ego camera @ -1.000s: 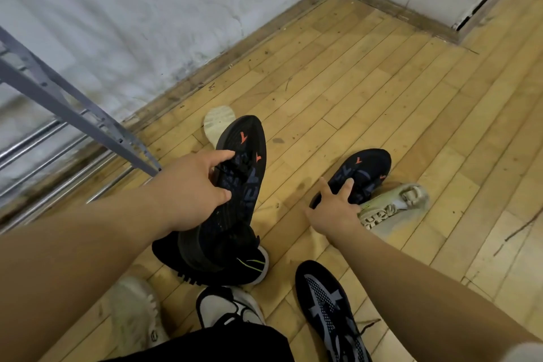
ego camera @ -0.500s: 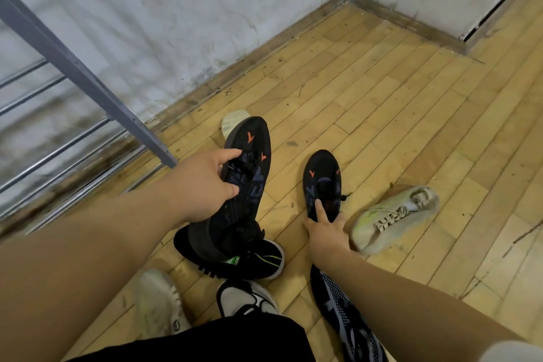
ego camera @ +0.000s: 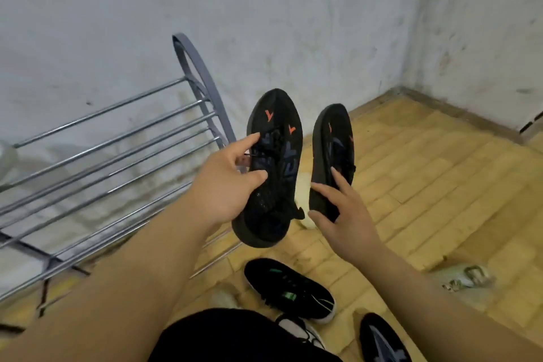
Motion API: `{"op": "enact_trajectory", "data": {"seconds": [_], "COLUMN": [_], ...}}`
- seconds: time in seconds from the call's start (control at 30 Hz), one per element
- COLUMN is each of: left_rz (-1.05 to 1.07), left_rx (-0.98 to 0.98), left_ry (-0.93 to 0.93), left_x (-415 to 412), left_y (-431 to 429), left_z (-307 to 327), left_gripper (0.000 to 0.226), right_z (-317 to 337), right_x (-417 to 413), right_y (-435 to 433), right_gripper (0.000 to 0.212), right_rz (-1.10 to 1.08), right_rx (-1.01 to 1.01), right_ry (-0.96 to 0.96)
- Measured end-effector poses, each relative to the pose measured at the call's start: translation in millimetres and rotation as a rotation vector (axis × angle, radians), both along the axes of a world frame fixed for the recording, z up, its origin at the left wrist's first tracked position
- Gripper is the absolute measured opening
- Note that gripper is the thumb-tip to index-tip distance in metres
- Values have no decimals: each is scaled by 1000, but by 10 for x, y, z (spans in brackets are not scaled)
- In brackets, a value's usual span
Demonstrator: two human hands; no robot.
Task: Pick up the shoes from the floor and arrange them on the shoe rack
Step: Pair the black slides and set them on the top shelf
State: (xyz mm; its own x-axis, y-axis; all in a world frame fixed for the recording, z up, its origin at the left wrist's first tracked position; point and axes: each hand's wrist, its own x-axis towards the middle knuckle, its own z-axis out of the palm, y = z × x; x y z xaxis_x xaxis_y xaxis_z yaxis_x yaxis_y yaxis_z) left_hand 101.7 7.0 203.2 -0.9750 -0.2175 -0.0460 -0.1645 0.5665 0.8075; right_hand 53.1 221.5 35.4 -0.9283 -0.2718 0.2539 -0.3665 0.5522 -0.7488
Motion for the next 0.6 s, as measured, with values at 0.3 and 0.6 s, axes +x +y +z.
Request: {"op": "enact_trajectory", "data": {"seconds": [0.3, 0.6], "left_rz": [423, 606], "left_rx": [283, 493], "left_ry": [404, 405], "left_x": [1138, 1774], "left_y": [-1210, -2264], "left_z": [676, 87], "left_gripper": [62, 62], "right_z": [1957, 2189], "right_x": [186, 137], "right_y": [-1288, -2965], "right_gripper": [54, 55], "right_rz": [314, 476], "right_rx": [93, 484], "right_ry": [462, 350]}}
